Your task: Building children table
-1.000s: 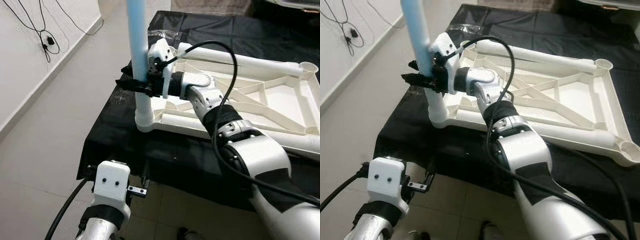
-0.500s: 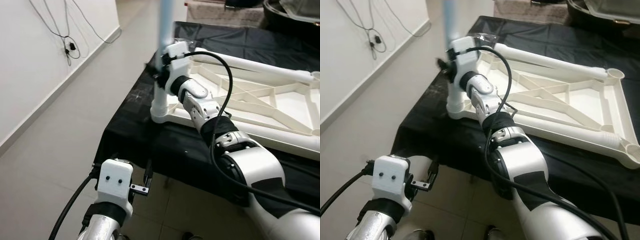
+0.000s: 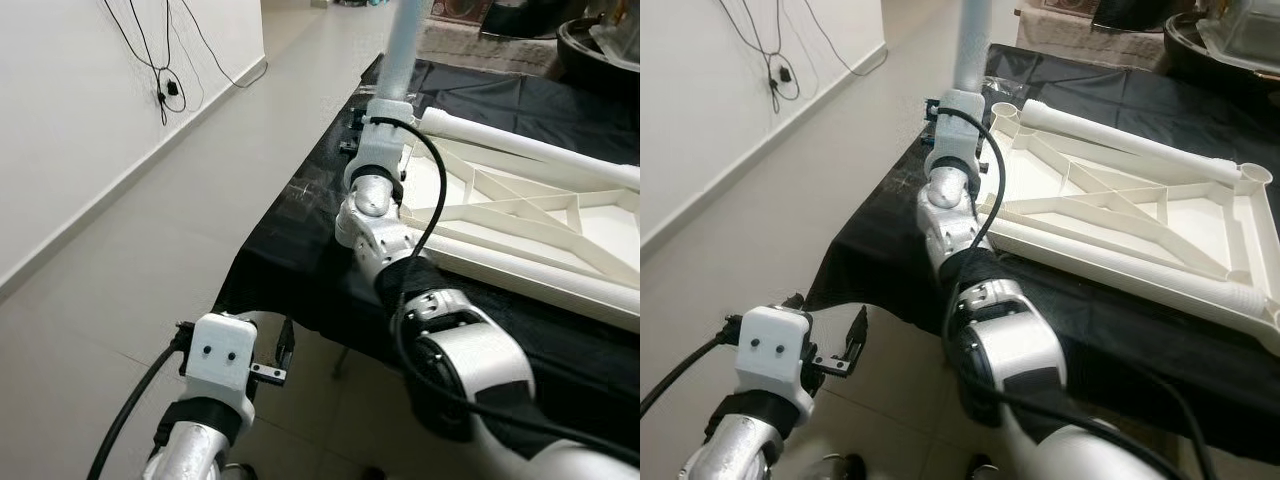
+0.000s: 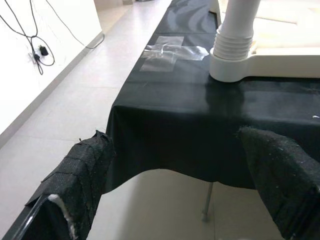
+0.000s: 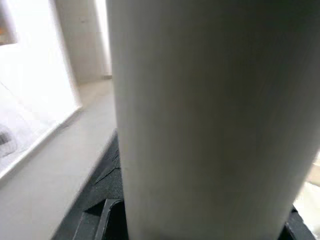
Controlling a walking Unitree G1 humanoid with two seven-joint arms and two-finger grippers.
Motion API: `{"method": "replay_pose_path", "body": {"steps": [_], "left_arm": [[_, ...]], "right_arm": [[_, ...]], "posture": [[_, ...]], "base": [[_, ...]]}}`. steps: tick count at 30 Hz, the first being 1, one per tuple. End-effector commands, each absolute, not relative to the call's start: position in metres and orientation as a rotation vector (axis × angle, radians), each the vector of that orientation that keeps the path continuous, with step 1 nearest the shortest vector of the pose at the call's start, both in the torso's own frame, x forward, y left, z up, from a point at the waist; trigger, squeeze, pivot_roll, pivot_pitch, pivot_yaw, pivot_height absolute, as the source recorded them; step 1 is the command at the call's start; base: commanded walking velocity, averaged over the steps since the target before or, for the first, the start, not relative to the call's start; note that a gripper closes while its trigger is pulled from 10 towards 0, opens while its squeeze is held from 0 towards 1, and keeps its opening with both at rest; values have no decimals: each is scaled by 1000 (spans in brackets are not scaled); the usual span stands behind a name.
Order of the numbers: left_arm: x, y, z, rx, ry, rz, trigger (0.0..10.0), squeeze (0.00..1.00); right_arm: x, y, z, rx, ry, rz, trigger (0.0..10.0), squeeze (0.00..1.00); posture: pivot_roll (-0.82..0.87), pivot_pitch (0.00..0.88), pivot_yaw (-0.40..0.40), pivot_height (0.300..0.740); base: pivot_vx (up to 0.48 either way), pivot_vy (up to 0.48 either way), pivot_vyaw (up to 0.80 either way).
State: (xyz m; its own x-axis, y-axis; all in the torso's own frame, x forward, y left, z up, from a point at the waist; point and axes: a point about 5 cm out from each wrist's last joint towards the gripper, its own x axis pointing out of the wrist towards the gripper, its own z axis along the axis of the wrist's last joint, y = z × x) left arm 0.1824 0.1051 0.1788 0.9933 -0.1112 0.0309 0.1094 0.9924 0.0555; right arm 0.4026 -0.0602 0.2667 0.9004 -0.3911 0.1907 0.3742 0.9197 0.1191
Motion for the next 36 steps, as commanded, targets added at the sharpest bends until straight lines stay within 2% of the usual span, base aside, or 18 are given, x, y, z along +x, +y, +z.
{"method": "replay_pose_path", "body": {"steps": [1,3,6,11,12,13,14,15,17,19,24,25,26,30,32,33,35,36], "left_arm": [[182,105,176,59,-23,-113,10000,0],[182,106,175,63,-22,-112,10000,0],[183,107,175,65,-23,-111,10000,0],[183,107,175,64,-26,-108,10000,0],[183,107,175,65,-26,-110,10000,0],[183,107,175,65,-26,-110,10000,0],[183,107,175,66,-27,-111,10000,0],[183,107,175,66,-27,-111,10000,0],[183,107,175,68,-28,-110,10000,0],[183,107,176,67,-30,-107,10000,0],[182,107,176,67,-30,-104,10000,0],[182,107,176,68,-30,-104,10000,0],[181,108,177,70,-29,-104,10000,0],[181,108,177,73,-30,-104,10000,0],[180,108,178,77,-32,-105,10000,0],[180,108,178,77,-32,-105,10000,0],[178,107,179,77,-33,-105,10000,0],[178,107,179,77,-33,-105,10000,0]], "right_arm": [[401,-73,225,31,-34,-492,10000,0],[396,-68,217,40,11,-573,10000,0],[394,-64,215,39,16,-565,10000,0],[395,-51,216,22,6,-438,10000,0],[398,-41,213,27,12,-240,10000,0],[398,-41,213,27,12,-240,10000,0],[398,-33,210,31,16,-105,10000,0],[398,-33,210,31,16,-105,10000,0],[397,-21,192,90,148,216,10000,0],[396,-20,185,129,220,388,10000,0],[395,-20,188,189,251,544,10000,0],[393,-18,190,219,259,647,10000,0],[388,-14,195,169,226,877,10000,0],[384,-12,198,124,197,998,10000,0],[376,-9,204,98,148,1196,10000,0],[376,-9,204,98,148,1196,10000,0],[370,-9,208,40,109,1370,10000,0],[370,-9,208,40,109,1370,10000,0]], "posture": [[151,219,-26,740],[152,219,-25,740],[153,219,-25,740],[153,219,-25,740],[144,221,-28,740],[144,221,-28,740],[144,221,-28,740],[144,221,-28,740],[142,225,-33,740],[145,228,-37,740],[146,232,-36,740],[146,232,-36,740],[153,237,-35,740],[159,242,-40,740],[165,246,-42,740],[165,246,-42,740],[184,259,-46,740],[184,259,-46,740]], "base": [[0,0,0],[0,0,0],[0,0,0],[0,0,0],[0,0,0],[0,0,0],[0,0,0],[0,0,0],[0,0,0],[0,0,0],[0,0,0],[0,0,0],[0,0,0],[0,0,0],[0,0,0],[0,0,0],[0,0,0],[0,0,0]]}}
